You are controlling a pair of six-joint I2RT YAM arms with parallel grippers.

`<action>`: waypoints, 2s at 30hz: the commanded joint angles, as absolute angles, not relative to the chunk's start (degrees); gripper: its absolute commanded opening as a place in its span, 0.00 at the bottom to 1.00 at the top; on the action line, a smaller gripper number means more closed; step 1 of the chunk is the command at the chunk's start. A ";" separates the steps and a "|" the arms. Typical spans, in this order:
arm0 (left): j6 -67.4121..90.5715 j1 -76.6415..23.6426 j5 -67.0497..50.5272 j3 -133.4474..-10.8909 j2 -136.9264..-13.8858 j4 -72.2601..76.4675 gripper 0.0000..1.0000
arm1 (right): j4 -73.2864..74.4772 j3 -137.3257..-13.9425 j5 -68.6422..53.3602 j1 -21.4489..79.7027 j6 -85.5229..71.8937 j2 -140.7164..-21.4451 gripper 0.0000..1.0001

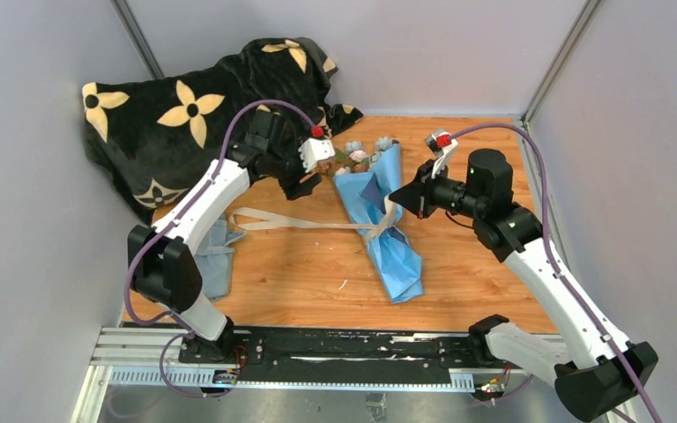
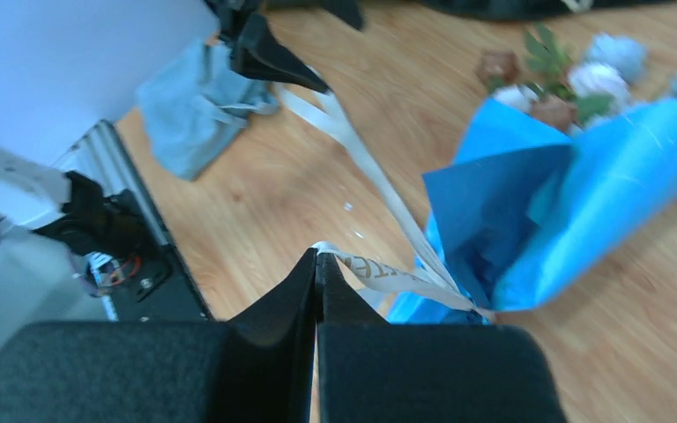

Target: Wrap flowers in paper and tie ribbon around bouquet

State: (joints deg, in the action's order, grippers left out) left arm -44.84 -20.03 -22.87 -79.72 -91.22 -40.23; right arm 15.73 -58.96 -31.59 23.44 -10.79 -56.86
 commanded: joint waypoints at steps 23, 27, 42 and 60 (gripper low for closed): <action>-32.48 -32.78 -52.19 -89.83 -95.74 -46.85 0.85 | -15.68 -53.01 -26.91 31.63 -32.69 -62.35 0.00; -29.93 -32.86 -49.46 -89.70 -95.72 -44.53 0.52 | -16.90 -52.23 -27.18 31.64 -33.37 -63.10 0.00; -22.36 -33.58 -47.70 -89.22 -97.00 -35.86 0.15 | -17.67 -50.65 -27.64 31.71 -33.98 -63.04 0.00; -22.07 -31.21 -35.03 -97.60 -92.63 -45.91 0.00 | -10.02 -28.97 -32.77 38.90 -12.06 -59.73 0.26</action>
